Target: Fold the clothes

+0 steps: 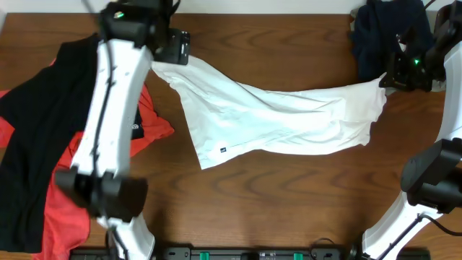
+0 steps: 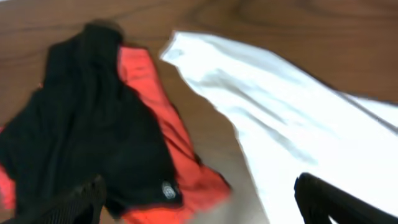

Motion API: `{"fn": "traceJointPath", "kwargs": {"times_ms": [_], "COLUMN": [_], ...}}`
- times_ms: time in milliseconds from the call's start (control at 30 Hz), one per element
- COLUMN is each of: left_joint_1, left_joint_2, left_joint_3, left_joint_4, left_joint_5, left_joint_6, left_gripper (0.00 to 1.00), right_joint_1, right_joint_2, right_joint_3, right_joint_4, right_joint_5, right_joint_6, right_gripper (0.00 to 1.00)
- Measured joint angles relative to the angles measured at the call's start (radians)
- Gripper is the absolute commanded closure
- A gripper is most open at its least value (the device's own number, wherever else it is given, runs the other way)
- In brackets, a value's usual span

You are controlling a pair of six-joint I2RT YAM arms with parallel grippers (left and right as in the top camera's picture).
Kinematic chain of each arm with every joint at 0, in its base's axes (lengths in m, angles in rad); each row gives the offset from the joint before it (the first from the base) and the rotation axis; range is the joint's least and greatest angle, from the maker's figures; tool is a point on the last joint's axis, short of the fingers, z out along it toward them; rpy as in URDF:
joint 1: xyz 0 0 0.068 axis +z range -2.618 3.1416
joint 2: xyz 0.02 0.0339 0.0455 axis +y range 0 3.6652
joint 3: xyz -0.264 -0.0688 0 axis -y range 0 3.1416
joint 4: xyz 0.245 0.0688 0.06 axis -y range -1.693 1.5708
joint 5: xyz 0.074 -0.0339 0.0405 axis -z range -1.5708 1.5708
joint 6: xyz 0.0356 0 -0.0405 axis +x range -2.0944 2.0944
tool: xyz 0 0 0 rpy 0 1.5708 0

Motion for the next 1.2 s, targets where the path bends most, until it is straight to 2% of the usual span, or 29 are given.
{"fn": "traceJointPath", "kwargs": {"times_ms": [133,233,467,700,800,1100,1200], "left_joint_1": [-0.005,-0.015,-0.094,-0.135,-0.135,-0.135,-0.135], "left_joint_2": [-0.078,-0.089,-0.079,-0.079,-0.08,-0.084,-0.086], "left_joint_3": [-0.003,-0.075,-0.458,-0.747,-0.835,-1.005,-1.059], "left_joint_4": [-0.171,-0.205,0.019,0.146,0.201,0.349,0.393], "left_joint_5": [0.082,0.11,0.171,0.195,0.204,0.351,0.367], "left_joint_6": [-0.043,-0.09,-0.135,-0.143,-0.125,0.041,0.066], "left_gripper": [0.02,0.02,0.02,0.02,0.02,0.0,0.04], "right_joint_1": [0.0,0.0,-0.001,-0.005,-0.005,-0.005,-0.005], "right_joint_2": [0.0,0.0,0.0,0.0,0.0,0.0,0.0], "right_joint_3": [0.0,0.0,0.0,0.0,0.0,0.0,0.0], "right_joint_4": [0.018,0.026,0.042,0.041,0.041,0.042,0.041], "right_joint_5": [0.0,0.0,0.001,0.001,0.0,0.001,0.002], "right_joint_6": [-0.007,-0.015,-0.032,-0.04,-0.043,-0.043,-0.043], "right_gripper": [0.99,0.99,0.99,0.99,0.99,0.99,0.99]}}
